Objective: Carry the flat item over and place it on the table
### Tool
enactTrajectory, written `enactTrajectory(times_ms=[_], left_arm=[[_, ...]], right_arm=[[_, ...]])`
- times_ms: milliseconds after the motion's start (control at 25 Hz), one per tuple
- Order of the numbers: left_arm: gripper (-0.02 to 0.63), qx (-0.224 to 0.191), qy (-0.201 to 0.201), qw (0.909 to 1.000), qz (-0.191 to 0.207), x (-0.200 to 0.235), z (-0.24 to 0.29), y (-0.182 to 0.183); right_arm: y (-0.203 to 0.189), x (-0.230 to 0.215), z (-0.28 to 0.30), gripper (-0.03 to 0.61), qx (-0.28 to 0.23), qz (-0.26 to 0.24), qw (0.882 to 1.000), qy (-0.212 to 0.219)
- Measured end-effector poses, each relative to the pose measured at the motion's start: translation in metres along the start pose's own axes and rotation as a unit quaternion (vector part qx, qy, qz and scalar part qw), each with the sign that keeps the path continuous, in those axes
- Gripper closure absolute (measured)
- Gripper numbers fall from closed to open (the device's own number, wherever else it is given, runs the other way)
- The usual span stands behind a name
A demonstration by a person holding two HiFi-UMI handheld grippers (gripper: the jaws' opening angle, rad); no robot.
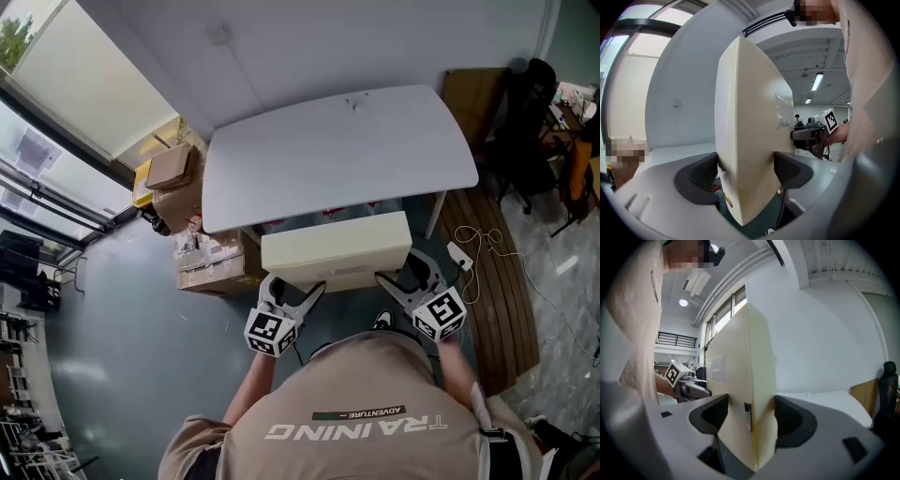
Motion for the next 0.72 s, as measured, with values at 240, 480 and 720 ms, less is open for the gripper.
enactTrajectory(times_ms=[240, 480, 720], left_arm=[[0.258, 0.003, 0.023, 0.9996, -0.018, 0.011, 0.038, -0.002], [0.258, 0.008, 0.037, 0.9987, -0.034, 0.020, 0.061, 0.000], [0.258, 0.026, 0.044, 0.9975, -0.049, 0.035, 0.070, -0.005]], right_arm=[[-0.004, -0.045, 0.025, 0.293, 0.013, 0.000, 1.000, 0.023], [-0.005, -0.074, 0.042, 0.293, 0.018, 0.007, 0.999, 0.040], [-0.014, -0.085, 0.064, 0.295, 0.026, 0.016, 0.998, 0.051]])
Point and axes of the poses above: the fingertips, and each gripper's own axes: z forward along the fingers, x to its left, y out of its top, the point moved 10 cm from there along -z, backward along the fingers, and after that the axes turned 7 degrees about -y, right-handed, at the moved point
